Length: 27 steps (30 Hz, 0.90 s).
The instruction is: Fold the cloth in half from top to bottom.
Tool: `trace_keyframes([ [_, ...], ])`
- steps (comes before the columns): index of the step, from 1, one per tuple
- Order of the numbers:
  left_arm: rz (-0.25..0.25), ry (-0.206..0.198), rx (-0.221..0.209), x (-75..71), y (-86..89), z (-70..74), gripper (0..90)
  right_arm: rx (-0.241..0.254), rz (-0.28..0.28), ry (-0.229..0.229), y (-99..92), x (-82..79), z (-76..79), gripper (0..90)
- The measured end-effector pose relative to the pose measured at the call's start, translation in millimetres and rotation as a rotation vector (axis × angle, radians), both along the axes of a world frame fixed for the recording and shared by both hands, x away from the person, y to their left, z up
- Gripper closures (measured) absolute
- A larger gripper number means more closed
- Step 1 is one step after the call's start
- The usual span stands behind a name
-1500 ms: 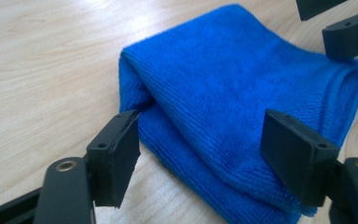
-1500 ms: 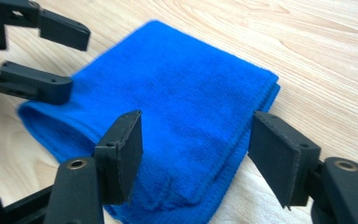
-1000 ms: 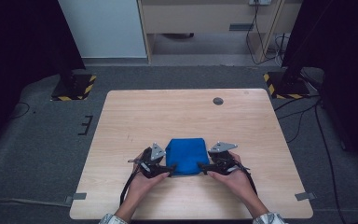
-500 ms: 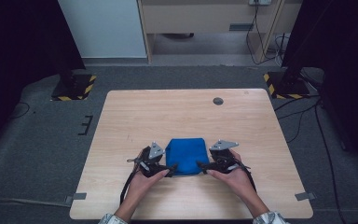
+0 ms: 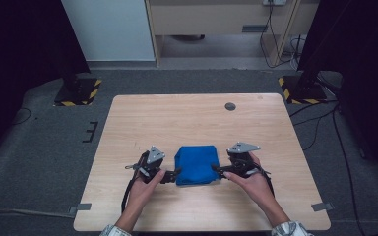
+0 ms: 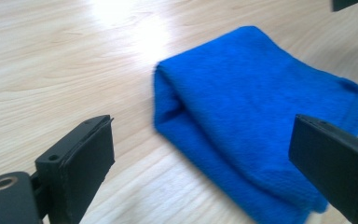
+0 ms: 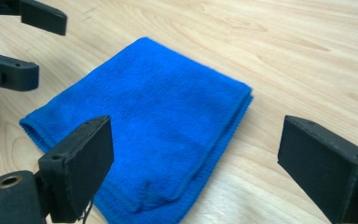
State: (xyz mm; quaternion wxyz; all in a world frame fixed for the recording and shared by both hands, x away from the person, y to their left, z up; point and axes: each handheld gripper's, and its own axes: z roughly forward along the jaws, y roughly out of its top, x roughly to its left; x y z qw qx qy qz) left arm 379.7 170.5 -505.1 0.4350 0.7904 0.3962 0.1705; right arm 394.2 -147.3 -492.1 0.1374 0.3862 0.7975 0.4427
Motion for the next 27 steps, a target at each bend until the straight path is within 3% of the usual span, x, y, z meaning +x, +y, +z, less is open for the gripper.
trace_keyframes([
  [12,0.055,0.005,-0.004,3.7,24.6,1.7,6.1,0.017,-0.044,0.004,-21.5,4.6,-0.6,9.3],
  [23,0.054,0.025,0.058,1.7,31.1,-1.9,6.0,0.022,-0.078,0.011,-47.4,1.7,-6.2,9.7],
  [27,0.064,0.034,0.061,1.5,33.7,-2.4,6.0,0.029,-0.093,0.02,-57.8,-0.9,-8.6,10.3],
])
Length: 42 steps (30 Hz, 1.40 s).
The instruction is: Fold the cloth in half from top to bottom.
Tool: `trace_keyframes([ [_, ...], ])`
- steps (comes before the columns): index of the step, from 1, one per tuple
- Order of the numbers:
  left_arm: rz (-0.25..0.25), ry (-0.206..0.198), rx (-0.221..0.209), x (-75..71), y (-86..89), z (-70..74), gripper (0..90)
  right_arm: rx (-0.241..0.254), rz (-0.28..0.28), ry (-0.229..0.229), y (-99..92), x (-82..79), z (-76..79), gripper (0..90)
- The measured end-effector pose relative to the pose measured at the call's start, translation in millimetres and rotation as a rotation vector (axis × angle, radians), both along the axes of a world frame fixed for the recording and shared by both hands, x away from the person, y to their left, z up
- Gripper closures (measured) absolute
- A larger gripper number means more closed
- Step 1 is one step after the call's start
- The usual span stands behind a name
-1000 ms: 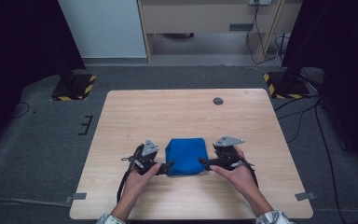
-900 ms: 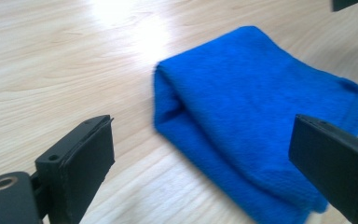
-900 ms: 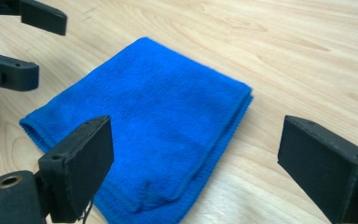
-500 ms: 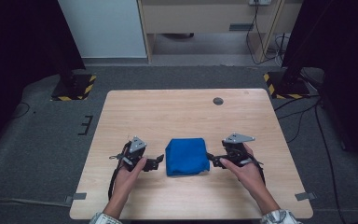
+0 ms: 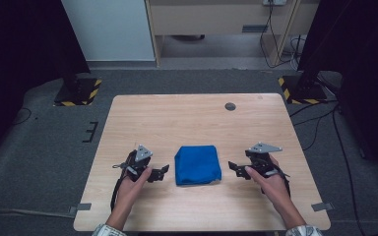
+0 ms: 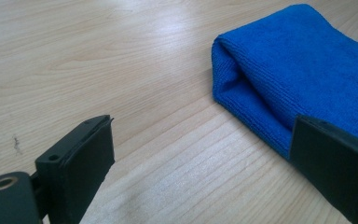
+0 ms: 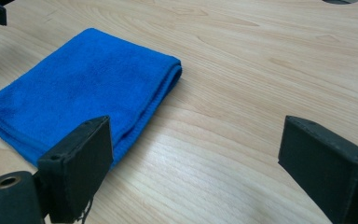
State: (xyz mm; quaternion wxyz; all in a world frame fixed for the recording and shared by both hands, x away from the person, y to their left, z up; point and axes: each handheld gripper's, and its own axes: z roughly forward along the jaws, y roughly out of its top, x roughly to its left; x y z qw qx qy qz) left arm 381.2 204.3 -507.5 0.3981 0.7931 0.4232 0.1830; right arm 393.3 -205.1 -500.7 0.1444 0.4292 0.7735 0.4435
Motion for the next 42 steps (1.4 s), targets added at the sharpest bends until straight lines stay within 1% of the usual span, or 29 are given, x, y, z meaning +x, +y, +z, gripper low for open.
trace_keyframes([
  [1,0.001,0.002,0.007,-0.4,0.4,-0.8,6.1,-0.005,0.005,-0.002,-1.9,-0.9,-0.1,10.3],
  [2,-0.001,0.006,0.023,-1.2,1.3,-1.6,6.0,-0.007,0.001,-0.005,-3.2,-1.8,-0.6,10.3],
  [4,0.005,0.007,0.03,-1.6,3.3,-2.7,6.0,-0.014,0.0,0.001,-8.0,-3.5,-2.5,10.2],
  [5,0.007,0.007,0.03,-1.3,4.9,-2.7,6.0,-0.026,0.005,0.002,-10.5,-3.5,-3.7,10.0],
  [7,0.019,0.011,0.026,-0.7,7.8,-2.7,6.0,-0.037,-0.003,0.018,-14.5,-4.2,-6.2,10.1],
  [10,0.041,0.019,0.025,0.2,12.0,-4.2,6.3,-0.048,0.008,0.06,-19.5,-5.0,-11.2,9.5],
  [12,0.044,0.027,0.03,0.9,14.8,-5.3,6.6,-0.062,0.008,0.076,-22.5,-5.9,-14.8,9.4],
  [13,0.048,0.03,0.029,1.5,16.0,-5.8,6.6,-0.064,0.008,0.073,-23.9,-5.3,-15.9,9.3],
  [16,0.059,0.04,0.035,4.1,19.4,-7.4,6.6,-0.053,-0.011,0.084,-28.3,-3.1,-17.6,9.1],
  [18,0.063,0.052,0.045,6.6,21.4,-9.8,6.6,-0.052,-0.027,0.071,-31.8,-0.2,-18.2,8.9],
  [19,0.061,0.056,0.052,8.1,22.7,-10.7,6.5,-0.049,-0.041,0.064,-33.6,1.4,-18.3,8.9],
  [21,0.069,0.061,0.052,10.3,25.5,-11.8,6.5,-0.04,-0.066,0.055,-37.9,5.1,-18.5,8.9],
  [23,0.083,0.062,0.047,12.8,29.4,-12.5,6.5,-0.047,-0.091,0.055,-42.3,10.1,-18.1,8.9],
  [25,0.093,0.066,0.046,14.7,32.5,-13.1,6.5,-0.038,-0.114,0.053,-46.3,14.5,-17.3,8.9],
  [27,0.104,0.07,0.053,16.9,35.0,-14.6,6.5,-0.033,-0.134,0.05,-51.3,19.4,-16.9,8.9],
  [29,0.117,0.08,0.07,18.9,37.1,-16.3,6.5,-0.018,-0.161,0.054,-54.8,22.7,-16.2,8.9],
  [31,0.131,0.093,0.074,20.2,38.6,-17.6,6.5,-0.012,-0.19,0.057,-58.6,26.0,-16.0,8.8],
  [32,0.134,0.095,0.074,20.7,39.1,-18.3,6.5,-0.007,-0.198,0.056,-59.7,26.9,-16.4,8.7],
  [35,0.139,0.1,0.075,22.0,39.8,-19.8,6.5,-0.013,-0.219,0.064,-60.9,28.7,-18.3,8.3],
  [39,0.135,0.113,0.085,23.6,39.2,-22.9,6.4,-0.033,-0.225,0.081,-61.4,31.0,-22.7,8.1],
  [42,0.13,0.117,0.095,24.5,37.9,-25.2,5.7,-0.038,-0.232,0.095,-60.7,32.2,-25.7,7.9],
])
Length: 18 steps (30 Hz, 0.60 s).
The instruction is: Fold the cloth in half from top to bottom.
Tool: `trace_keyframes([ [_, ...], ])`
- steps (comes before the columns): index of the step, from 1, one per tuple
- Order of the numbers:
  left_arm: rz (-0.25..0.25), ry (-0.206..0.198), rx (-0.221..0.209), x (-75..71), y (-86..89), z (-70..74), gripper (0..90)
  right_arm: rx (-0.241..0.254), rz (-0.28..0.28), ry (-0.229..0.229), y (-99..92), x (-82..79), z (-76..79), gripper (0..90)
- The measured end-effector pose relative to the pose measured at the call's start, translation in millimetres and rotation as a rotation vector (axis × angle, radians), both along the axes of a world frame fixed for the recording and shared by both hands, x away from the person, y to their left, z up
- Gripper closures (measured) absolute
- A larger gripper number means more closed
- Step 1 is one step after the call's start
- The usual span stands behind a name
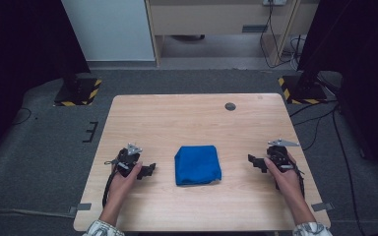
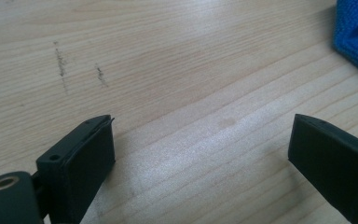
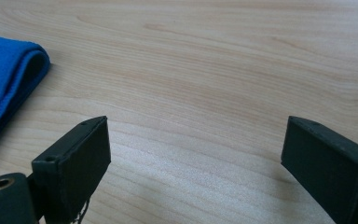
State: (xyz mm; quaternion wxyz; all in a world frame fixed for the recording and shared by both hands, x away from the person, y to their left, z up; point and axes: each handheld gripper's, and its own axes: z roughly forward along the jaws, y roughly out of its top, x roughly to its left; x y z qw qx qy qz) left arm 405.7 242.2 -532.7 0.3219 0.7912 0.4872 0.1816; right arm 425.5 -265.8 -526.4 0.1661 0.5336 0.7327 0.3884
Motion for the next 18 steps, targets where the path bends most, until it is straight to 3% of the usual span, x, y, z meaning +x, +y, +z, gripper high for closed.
trace_keyframes([
  [8,-0.014,-0.02,0.021,-0.4,-1.1,-3.0,2.9,-0.028,-0.016,0.033,3.3,2.6,-8.5,7.2],
  [11,-0.018,-0.024,0.019,-0.4,-1.0,-3.5,1.7,-0.053,-0.018,0.014,6.6,1.6,-10.1,6.5],
  [15,-0.022,-0.031,0.016,-0.8,-0.6,-4.4,1.2,-0.132,-0.008,-0.002,14.5,-1.5,-12.1,5.9],
  [18,-0.023,-0.031,0.016,-0.8,-0.5,-4.4,1.1,-0.184,0.03,-0.005,18.4,-3.2,-12.7,5.0],
])
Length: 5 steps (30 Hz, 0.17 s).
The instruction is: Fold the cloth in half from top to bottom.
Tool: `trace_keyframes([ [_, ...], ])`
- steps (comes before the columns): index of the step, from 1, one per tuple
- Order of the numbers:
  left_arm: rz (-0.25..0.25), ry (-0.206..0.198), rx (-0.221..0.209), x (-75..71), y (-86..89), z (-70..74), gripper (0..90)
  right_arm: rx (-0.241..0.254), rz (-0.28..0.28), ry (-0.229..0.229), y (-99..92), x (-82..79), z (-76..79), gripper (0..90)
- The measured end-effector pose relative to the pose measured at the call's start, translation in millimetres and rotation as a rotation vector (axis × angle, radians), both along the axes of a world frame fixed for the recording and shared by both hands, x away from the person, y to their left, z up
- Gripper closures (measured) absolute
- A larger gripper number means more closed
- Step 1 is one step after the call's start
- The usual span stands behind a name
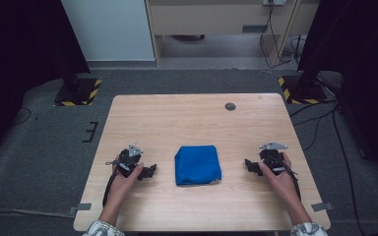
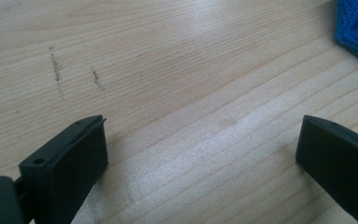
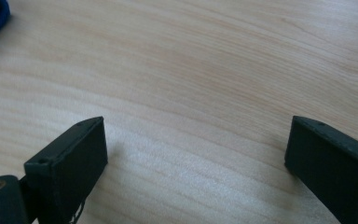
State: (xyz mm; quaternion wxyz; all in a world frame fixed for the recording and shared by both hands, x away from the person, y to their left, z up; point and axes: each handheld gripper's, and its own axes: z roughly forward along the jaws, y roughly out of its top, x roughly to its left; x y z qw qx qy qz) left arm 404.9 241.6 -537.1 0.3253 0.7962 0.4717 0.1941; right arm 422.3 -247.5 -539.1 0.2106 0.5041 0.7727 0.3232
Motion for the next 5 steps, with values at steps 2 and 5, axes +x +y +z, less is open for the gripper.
trace_keyframes([
  [2,-0.001,0.0,0.0,0.0,0.1,0.0,1.1,-0.001,0.008,0.0,-0.7,-0.6,0.1,5.1],
  [5,-0.003,0.001,0.0,0.1,0.1,0.0,0.9,0.002,0.008,0.001,-1.0,-2.4,0.1,5.1],
])
